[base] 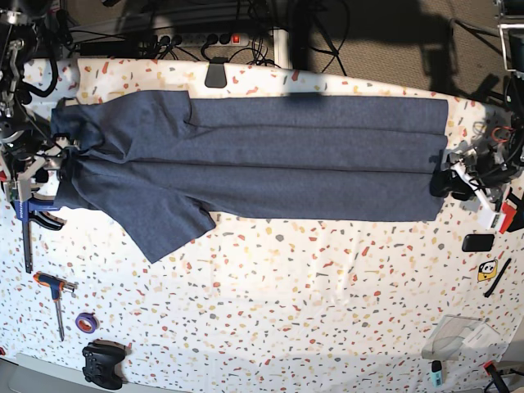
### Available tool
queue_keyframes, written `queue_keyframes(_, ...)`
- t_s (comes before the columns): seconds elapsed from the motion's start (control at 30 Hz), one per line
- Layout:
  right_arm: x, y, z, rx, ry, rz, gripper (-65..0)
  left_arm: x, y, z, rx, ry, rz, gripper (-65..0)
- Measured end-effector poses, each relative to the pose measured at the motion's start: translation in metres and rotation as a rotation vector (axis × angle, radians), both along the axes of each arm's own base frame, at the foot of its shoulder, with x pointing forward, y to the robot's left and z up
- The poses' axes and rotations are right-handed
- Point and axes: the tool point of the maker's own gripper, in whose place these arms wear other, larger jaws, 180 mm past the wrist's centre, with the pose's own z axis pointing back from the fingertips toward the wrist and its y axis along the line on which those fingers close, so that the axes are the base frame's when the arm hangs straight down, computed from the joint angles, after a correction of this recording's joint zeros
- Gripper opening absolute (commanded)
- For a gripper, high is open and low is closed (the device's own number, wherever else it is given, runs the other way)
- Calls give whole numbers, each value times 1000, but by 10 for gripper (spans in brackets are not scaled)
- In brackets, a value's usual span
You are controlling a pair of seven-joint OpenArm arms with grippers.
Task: Fold the T-shirt properly
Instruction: 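Lift the shirt side with both grippers and fold it over the middle, then grasp the sleeve end with the right gripper and fold it inward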
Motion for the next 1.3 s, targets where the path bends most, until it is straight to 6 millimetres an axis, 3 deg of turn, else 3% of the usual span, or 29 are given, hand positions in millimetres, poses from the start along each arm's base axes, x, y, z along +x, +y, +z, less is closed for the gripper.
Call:
queue_keyframes(0.17,41,13,38,84,-139,7,-343,1,8,4,16,-11,5,-305)
queue_keyframes(0.3,74,36,46,140,-148,38,-343,3,1,3,0,-16,4,-305)
queue_keyframes(0.47,107,71,17,108,-31,134,-343,2,-5,1,-16,-16,1,-305)
queue_keyframes(0.6,124,88,-13,93,92,182,-343,2,-5,1,-13,-15,2,-305)
queue_keyframes(0.87,145,72,-49,103,262,122,-344,2,-5,1,-12,-14,2,-305)
queue_keyframes(1.03,147,82,-65,144,316,109,-345,2,-5,1,-12,-15,2,-305)
queue_keyframes(1.1,143,90,-76,119,350,123,-397,2,-5,1,-12,-15,2,-305)
queue_keyframes(1.17,139,99,-83,85,386,141,-492,2,-5,1,-12,-15,2,-305)
queue_keyframes(1.3,141,101,-84,40,388,153,-650,2,-5,1,-11,-14,2,-305)
